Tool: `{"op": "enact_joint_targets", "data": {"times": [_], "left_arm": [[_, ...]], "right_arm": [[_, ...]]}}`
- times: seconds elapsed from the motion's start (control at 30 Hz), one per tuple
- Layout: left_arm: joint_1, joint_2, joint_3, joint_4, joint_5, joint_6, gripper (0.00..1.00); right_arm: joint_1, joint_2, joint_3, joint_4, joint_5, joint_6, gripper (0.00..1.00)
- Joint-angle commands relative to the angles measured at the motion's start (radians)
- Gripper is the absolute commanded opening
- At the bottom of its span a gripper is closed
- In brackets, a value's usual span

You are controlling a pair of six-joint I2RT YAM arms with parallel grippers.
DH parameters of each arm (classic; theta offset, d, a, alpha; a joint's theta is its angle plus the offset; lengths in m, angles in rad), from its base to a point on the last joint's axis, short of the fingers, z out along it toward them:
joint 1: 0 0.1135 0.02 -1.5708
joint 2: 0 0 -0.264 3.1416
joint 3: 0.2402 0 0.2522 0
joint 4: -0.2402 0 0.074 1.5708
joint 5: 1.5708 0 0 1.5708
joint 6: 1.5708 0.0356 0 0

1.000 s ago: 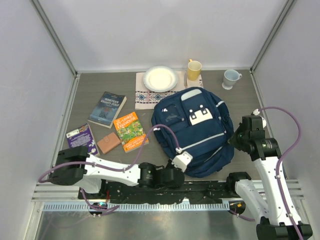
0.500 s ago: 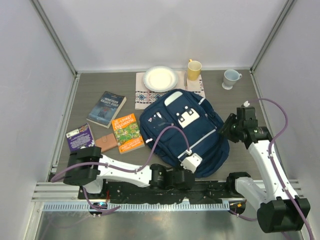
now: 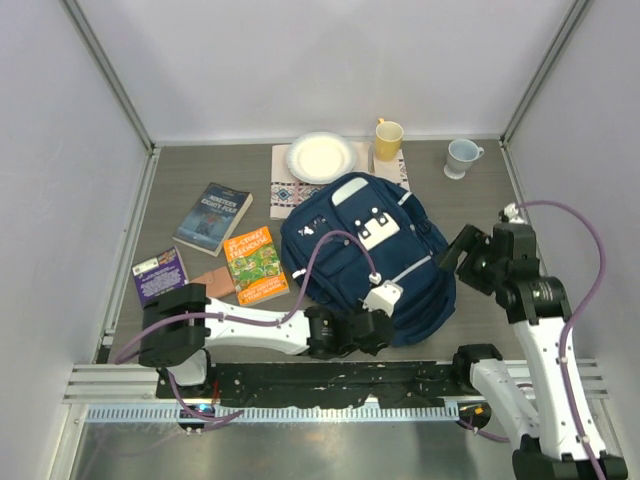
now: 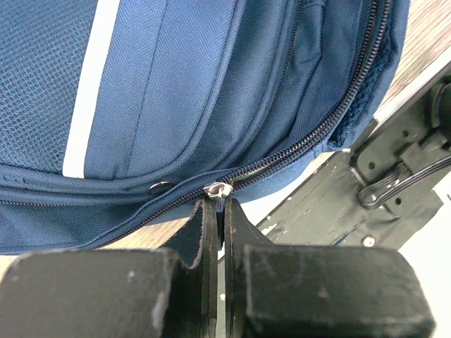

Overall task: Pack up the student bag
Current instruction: Unzip the student bag at the center of the board.

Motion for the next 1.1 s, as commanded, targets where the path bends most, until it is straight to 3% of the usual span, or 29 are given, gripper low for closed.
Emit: {"op": "enact_joint_targets", "data": {"times": [0.0, 0.2, 0.37, 0.5, 0.6, 0.63, 0.7, 0.73, 0.77, 0.93, 1.07], "left_arm": [[0.023, -0.008, 0.104, 0.079, -0.032, 0.058, 0.00], [0.025, -0.003, 0.128, 0.091, -0.016, 0.087, 0.00], [0.025, -0.017, 0.106, 0.113, 0.004, 0.095, 0.00], [0.025, -0.029, 0.094, 0.133, 0.028, 0.104, 0.00], [0.023, -0.042, 0.077, 0.159, 0.050, 0.116, 0.00], [0.023, -0.045, 0.074, 0.163, 0.054, 0.118, 0.00], [0.023, -0.051, 0.062, 0.172, 0.062, 0.120, 0.00], [0.023, -0.052, 0.059, 0.171, 0.068, 0.120, 0.00], [0.023, -0.055, 0.054, 0.173, 0.071, 0.118, 0.00], [0.023, -0.092, -0.029, 0.139, 0.059, 0.071, 0.00], [0.023, -0.137, -0.113, 0.053, -0.028, 0.012, 0.00]], "right_arm": [[-0.001, -0.142, -0.132, -0.129, -0.162, 0.105, 0.78], [-0.001, -0.317, -0.293, -0.162, -0.237, 0.212, 0.75], [-0.001, -0.314, -0.382, -0.076, -0.317, 0.243, 0.73], [-0.001, -0.280, -0.405, -0.007, -0.286, 0.246, 0.69], [-0.001, -0.237, -0.420, 0.042, -0.297, 0.231, 0.53], [-0.001, -0.218, -0.416, 0.045, -0.282, 0.221, 0.39], [-0.001, -0.204, -0.408, 0.053, -0.257, 0.206, 0.23], [-0.001, -0.199, -0.399, 0.055, -0.243, 0.201, 0.07], [-0.001, -0.196, -0.390, 0.056, -0.199, 0.198, 0.02], [-0.001, -0.193, -0.290, 0.015, -0.022, 0.175, 0.01], [-0.001, -0.188, -0.216, -0.011, 0.070, 0.175, 0.01]]}}
